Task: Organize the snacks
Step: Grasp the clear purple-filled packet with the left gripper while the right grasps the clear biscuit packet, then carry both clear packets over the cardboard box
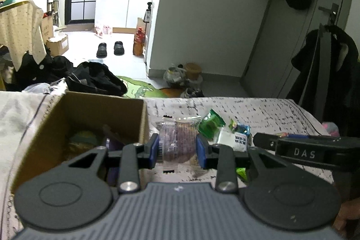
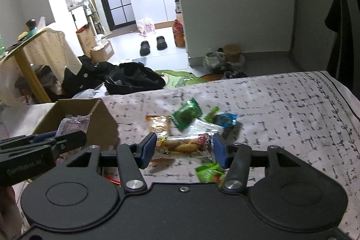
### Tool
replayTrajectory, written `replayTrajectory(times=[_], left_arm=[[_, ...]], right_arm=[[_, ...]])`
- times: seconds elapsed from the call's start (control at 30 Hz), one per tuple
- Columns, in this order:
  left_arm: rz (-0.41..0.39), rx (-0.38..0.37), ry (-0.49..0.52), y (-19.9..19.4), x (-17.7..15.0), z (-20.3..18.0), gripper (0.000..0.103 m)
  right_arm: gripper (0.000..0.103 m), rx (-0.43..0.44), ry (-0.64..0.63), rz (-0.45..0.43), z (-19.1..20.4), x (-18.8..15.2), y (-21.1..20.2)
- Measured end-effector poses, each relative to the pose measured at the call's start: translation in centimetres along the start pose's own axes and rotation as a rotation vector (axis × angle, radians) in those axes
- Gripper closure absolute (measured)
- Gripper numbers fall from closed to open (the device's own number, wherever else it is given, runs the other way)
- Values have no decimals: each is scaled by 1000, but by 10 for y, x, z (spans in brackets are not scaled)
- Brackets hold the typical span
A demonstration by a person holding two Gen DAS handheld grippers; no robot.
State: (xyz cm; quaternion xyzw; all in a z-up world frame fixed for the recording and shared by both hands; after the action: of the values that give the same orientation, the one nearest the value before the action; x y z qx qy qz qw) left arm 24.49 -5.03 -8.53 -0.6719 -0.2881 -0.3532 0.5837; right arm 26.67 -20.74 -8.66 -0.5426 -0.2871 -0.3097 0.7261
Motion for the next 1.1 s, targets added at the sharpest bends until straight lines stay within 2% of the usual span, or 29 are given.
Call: replayTrajectory(times=[0.2,0.37,0.7,0.9,1.1], left_arm=[[-27,34,-28,-20,3,28,70],[-50,92,-40,-39,5,56,70],[-46,185,-94,-54,2,108,69],[-14,172,-104,-50,-7,119,69],[56,148,-114,-32,-22,119,69]], right_arm=[[50,40,-17,-15,22,3,-3],[50,78,-24,-28,42,6,-5],[50,160,-44,-26,83,6,-5],[50,193,-64,-3,104,0,0],[50,209,-78,23,119,-10,4]])
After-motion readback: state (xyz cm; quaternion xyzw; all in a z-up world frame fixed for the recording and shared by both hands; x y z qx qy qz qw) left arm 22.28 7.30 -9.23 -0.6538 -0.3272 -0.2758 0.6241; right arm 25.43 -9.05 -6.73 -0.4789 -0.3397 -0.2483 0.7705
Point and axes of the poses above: each gripper's, at about its wrist camera, not at the fingertips, and y roughly the way its jaws point, z to its left, x to its top, the point moved 1 cm from there along y, roughly the way its jaws point, and after that the axes turned 8 degrees about y, right-handed, at the moved point
